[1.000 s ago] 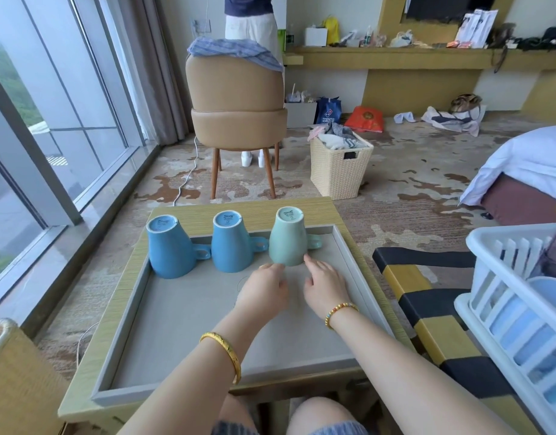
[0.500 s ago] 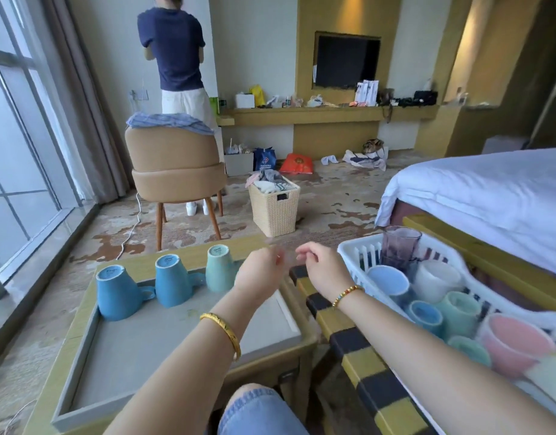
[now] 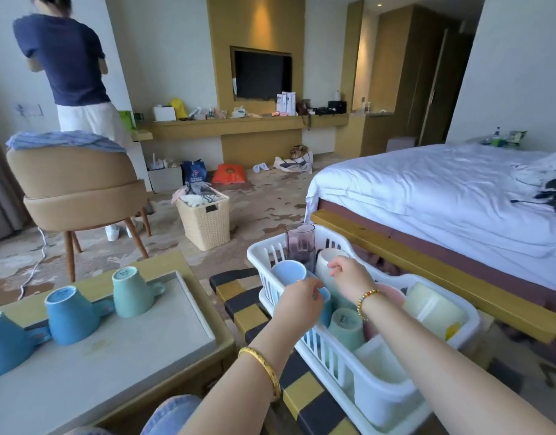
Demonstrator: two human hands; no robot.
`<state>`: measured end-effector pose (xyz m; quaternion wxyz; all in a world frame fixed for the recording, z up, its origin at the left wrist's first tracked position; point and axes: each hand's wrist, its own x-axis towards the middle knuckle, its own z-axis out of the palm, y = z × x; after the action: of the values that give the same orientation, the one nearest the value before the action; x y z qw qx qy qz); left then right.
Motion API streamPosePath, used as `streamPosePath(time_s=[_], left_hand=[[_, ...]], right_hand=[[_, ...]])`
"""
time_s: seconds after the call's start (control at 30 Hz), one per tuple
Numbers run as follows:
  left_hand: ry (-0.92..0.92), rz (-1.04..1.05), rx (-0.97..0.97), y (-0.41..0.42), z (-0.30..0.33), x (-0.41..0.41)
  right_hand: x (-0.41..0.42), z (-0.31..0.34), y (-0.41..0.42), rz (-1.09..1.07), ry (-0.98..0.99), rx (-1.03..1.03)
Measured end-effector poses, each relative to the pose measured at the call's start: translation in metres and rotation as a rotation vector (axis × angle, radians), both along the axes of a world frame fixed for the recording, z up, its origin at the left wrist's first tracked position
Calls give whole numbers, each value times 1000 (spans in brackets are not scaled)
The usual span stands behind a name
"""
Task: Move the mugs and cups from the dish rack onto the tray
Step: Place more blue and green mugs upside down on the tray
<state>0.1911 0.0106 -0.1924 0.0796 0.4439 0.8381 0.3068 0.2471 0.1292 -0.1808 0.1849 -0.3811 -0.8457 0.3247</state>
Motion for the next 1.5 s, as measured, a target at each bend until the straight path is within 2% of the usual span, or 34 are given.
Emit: streamPosePath(time_s=[0.17,0.37,0.57,0.8,1.1,1.2,1.33,1.5], left_hand=[[119,2,-104,19,-13,-3],[280,1,-358,34,-18,-15],[370,8,-500,43,-23,-19],[463,5,-559,48,-28,-22],[380,20,-442,44,-26,-24],[348,21,-425,43,-25,-24],[244,17,-373,39,-19,-24],[85,-2,-278,32,-4,-27]], right_hand=[[4,-15,2,75,-186,38],[-6,-13,-3,106,-284,-27],[-9,-19,2,63,-207,-106],[-12,-28,9,29,-164,-143],[-14,-30,18,20,-90,-229],[-14,-31,21,11,7,-237],[-14,-30,25,-41,216,-340],[-11,-31,25,-53,230,-344]])
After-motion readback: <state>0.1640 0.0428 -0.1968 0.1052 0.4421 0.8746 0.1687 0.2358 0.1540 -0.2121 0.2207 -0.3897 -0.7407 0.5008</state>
